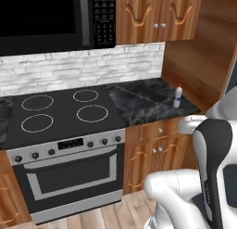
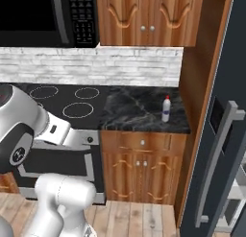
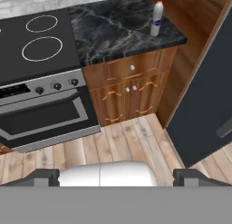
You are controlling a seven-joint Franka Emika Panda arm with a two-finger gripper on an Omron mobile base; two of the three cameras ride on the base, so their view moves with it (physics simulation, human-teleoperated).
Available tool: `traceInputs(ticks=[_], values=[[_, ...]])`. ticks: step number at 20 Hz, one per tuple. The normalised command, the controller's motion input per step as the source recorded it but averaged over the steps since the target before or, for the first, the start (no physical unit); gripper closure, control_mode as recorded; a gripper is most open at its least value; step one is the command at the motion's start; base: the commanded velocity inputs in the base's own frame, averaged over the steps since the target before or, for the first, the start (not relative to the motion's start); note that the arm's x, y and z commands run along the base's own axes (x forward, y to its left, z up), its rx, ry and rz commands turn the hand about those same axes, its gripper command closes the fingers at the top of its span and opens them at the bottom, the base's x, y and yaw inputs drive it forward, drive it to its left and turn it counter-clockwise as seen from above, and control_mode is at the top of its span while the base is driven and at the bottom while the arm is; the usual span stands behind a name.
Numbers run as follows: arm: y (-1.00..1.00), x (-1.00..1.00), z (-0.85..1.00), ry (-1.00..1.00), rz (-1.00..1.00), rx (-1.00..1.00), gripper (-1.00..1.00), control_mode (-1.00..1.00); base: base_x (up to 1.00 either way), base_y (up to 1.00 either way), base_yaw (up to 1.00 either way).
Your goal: Take the bottled waters from the counter and place them in the freezer to freeze. Close the freezer door after placing the bottles.
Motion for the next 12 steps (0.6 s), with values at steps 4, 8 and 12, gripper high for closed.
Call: traceInputs(ticks=[4, 8, 12], values=[[0.0, 0.0, 0.0, 0.0, 0.0, 0.0, -1.0, 1.0, 0.15, 0.29, -0.3], [0.0, 0.0, 0.0, 0.0, 0.0, 0.0, -1.0, 1.0, 0.03, 0.31, -0.33], [0.0, 0.0, 0.0, 0.0, 0.0, 0.0, -1.0, 1.0, 0.13, 0.37, -0.3]])
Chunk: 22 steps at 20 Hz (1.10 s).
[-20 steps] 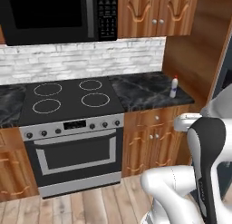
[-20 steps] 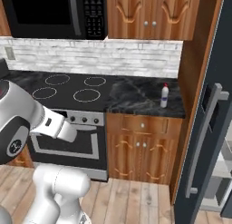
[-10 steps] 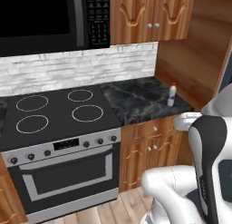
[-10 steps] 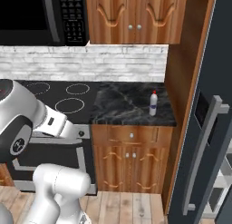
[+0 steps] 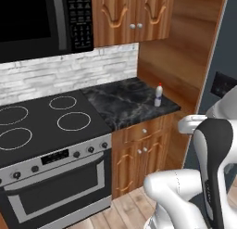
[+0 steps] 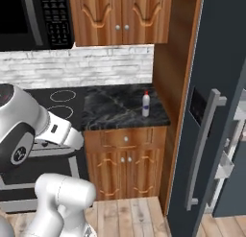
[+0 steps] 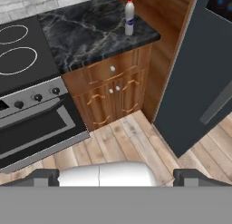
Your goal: Take the bottled waters from the counter and place them in the freezer to freeze. Close the freezer door after placing the bottles.
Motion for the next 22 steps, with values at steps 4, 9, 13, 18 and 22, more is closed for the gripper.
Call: traceInputs(ticks=[4, 9, 13, 18, 22], values=[[0.0, 0.0, 0.0, 0.0, 0.0, 0.0, -1.0, 1.0, 0.19, 0.47, -0.18], [0.0, 0.0, 0.0, 0.0, 0.0, 0.0, -1.0, 1.0, 0.15, 0.48, -0.09], [0.0, 0.0, 0.0, 0.0, 0.0, 0.0, -1.0, 1.0, 0.41, 0.44, -0.04], [0.0, 0.0, 0.0, 0.0, 0.0, 0.0, -1.0, 1.0, 0.57, 0.23, 0.0], [0.0, 0.0, 0.0, 0.0, 0.0, 0.0, -1.0, 1.0, 0.46, 0.17, 0.0]])
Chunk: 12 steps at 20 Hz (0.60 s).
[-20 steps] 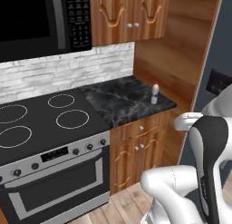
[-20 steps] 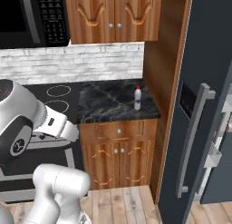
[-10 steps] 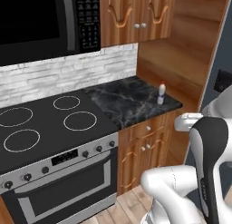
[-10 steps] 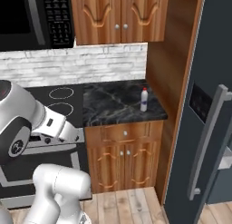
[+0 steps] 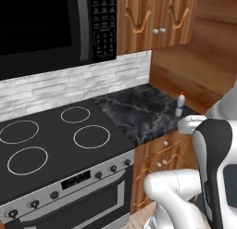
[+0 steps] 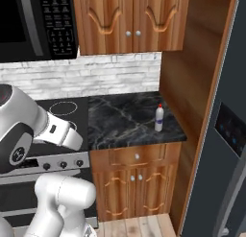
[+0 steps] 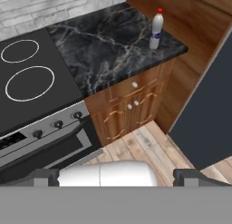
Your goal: Take the bottled waters from the counter and place them in the freezer to freeze. Close the freezer door after placing the bottles.
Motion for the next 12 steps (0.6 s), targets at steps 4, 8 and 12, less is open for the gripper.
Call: traceInputs(ticks=[4, 8, 12], values=[[0.0, 0.0, 0.0, 0.0, 0.0, 0.0, -1.0, 1.0, 0.52, 0.03, 0.0], [0.0, 0.0, 0.0, 0.0, 0.0, 0.0, -1.0, 1.0, 0.43, 0.0, 0.0], [0.0, 0.0, 0.0, 0.0, 0.0, 0.0, -1.0, 1.0, 0.27, 0.0, 0.0]])
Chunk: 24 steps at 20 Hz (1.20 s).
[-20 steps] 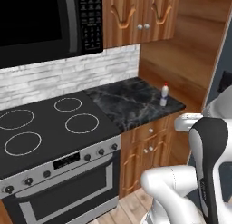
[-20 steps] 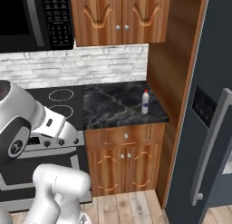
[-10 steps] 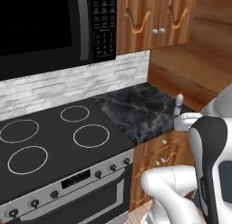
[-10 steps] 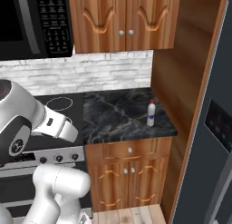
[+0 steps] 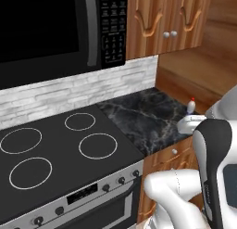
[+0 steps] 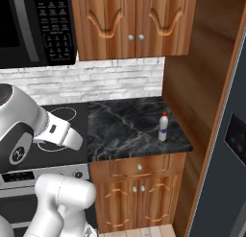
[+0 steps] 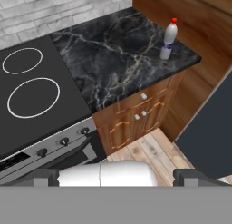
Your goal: Take the bottled waters from the counter and place them in the freezer to freeze. Close the freezer door after placing the bottles.
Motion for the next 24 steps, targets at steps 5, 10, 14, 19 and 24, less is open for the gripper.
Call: traceInputs(ticks=[5, 10, 14, 19, 24], values=[[0.0, 0.0, 0.0, 0.0, 0.0, 0.0, -1.0, 1.0, 0.19, -0.17, 0.0], [0.0, 0.0, 0.0, 0.0, 0.0, 0.0, -1.0, 1.0, 0.23, -0.26, 0.0], [0.0, 0.0, 0.0, 0.0, 0.0, 0.0, -1.0, 1.0, 0.24, -0.12, 0.0], [0.0, 0.0, 0.0, 0.0, 0.0, 0.0, -1.0, 1.0, 0.38, 0.0, 0.0], [0.0, 0.0, 0.0, 0.0, 0.0, 0.0, -1.0, 1.0, 0.4, 0.0, 0.0]])
